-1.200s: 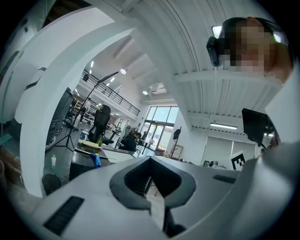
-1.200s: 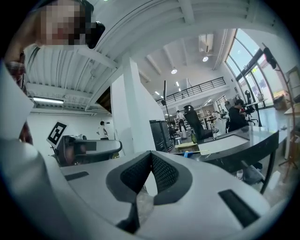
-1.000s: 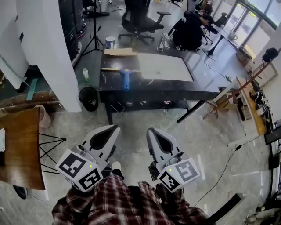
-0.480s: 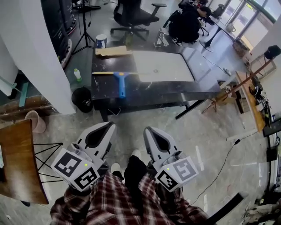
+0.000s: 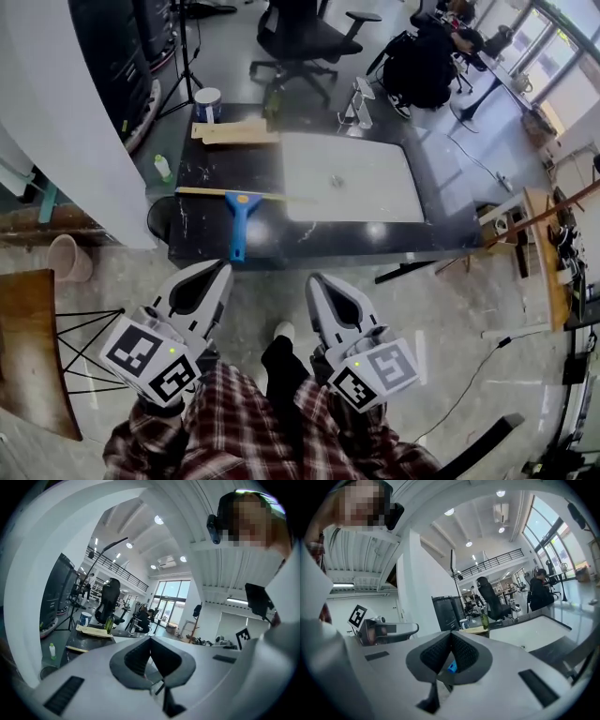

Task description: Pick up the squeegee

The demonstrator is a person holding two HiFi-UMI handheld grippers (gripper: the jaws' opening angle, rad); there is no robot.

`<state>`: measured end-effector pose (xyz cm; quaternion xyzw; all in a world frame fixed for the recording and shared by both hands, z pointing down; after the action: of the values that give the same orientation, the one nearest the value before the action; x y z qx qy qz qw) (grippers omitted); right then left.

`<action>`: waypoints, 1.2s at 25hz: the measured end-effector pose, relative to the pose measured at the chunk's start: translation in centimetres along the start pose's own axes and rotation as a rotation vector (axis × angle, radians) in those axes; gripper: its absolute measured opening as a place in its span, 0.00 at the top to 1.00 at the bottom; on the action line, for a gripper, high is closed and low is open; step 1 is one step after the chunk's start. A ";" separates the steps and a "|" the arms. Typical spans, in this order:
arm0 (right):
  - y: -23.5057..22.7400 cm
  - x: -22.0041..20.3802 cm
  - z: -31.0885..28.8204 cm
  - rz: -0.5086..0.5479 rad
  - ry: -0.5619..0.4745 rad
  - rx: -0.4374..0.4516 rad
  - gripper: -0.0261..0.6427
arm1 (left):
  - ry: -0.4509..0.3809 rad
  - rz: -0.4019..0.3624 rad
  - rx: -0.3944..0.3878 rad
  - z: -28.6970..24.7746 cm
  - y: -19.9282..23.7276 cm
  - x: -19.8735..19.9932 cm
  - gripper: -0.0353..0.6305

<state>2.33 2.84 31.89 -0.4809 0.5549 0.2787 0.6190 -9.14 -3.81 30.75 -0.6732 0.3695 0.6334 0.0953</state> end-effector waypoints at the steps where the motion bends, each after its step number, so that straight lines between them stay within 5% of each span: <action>1: -1.3 0.5 -0.2 0.000 0.009 0.016 0.94 | -0.005 -0.002 0.021 -1.3 0.0 0.4 0.93; 10: -9.6 2.4 -1.7 -0.018 0.073 0.153 0.94 | -0.055 0.006 0.131 -9.1 -0.9 2.4 0.93; 18: -11.0 2.1 -6.0 -0.061 0.114 0.257 0.94 | -0.062 0.022 0.217 -11.0 1.8 3.7 0.93; 30: -14.0 4.9 -14.8 -0.012 0.107 0.265 0.94 | -0.069 0.043 0.210 -15.3 7.9 6.1 0.93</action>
<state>9.52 -16.83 32.36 -0.4122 0.6161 0.1735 0.6484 -2.54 -20.83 30.53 -0.6292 0.4446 0.6160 0.1642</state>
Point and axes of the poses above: the fingertips, and each gripper's own axes: z backward along the fingers, y to its left, x out of its top, the point moved 1 cm from there along z, backward along the fingers, and after that the axes turned 13 degrees about x, right-handed, at the moved point
